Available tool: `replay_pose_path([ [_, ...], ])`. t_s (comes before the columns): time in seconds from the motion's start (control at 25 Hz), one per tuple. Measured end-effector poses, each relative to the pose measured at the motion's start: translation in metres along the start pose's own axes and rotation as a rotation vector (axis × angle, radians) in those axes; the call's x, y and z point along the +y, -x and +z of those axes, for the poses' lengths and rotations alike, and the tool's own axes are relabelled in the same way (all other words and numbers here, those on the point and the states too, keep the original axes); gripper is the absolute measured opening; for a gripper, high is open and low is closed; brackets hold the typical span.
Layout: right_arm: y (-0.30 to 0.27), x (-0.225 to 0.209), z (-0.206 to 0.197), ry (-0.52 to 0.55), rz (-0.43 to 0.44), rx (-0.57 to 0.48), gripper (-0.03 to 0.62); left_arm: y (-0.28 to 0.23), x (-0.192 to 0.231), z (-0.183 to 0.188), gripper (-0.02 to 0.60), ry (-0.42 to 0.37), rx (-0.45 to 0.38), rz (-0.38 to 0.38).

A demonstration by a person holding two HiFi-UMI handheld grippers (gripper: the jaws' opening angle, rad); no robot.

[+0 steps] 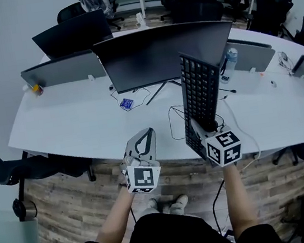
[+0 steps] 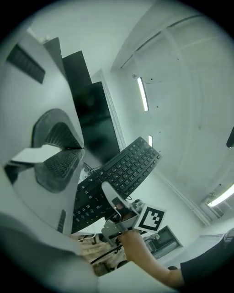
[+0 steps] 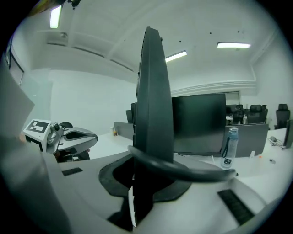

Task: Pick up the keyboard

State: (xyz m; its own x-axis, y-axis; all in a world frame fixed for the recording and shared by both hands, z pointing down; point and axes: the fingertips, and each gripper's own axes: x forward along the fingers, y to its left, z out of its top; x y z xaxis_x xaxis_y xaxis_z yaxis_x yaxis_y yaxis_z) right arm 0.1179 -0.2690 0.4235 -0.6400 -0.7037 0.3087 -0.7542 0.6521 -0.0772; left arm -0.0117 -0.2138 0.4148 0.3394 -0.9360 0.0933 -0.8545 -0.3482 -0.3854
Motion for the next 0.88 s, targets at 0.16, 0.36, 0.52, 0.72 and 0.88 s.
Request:
replay_pose_path([
  [0.16, 0.010, 0.002, 0.014, -0.059, -0.043, -0.065, 0.077, 0.002, 0.014, 0.019, 0.011, 0.054, -0.044, 0.006],
  [0.36, 0.034, 0.023, 0.038, -0.080, -0.044, -0.142, 0.077, 0.012, 0.017, 0.027, 0.011, 0.097, -0.049, -0.044],
  [0.52, 0.051, 0.045, 0.058, -0.058, -0.065, -0.188, 0.077, 0.027, 0.027, 0.035, 0.011, 0.139, -0.076, -0.060],
  [0.72, 0.064, 0.071, 0.074, -0.054, -0.083, -0.237, 0.077, 0.051, 0.046, 0.040, 0.011, 0.167, -0.105, -0.058],
  [0.88, 0.069, 0.093, 0.079, -0.053, -0.092, -0.256, 0.077, 0.072, 0.059, 0.037, 0.011, 0.170, -0.108, -0.062],
])
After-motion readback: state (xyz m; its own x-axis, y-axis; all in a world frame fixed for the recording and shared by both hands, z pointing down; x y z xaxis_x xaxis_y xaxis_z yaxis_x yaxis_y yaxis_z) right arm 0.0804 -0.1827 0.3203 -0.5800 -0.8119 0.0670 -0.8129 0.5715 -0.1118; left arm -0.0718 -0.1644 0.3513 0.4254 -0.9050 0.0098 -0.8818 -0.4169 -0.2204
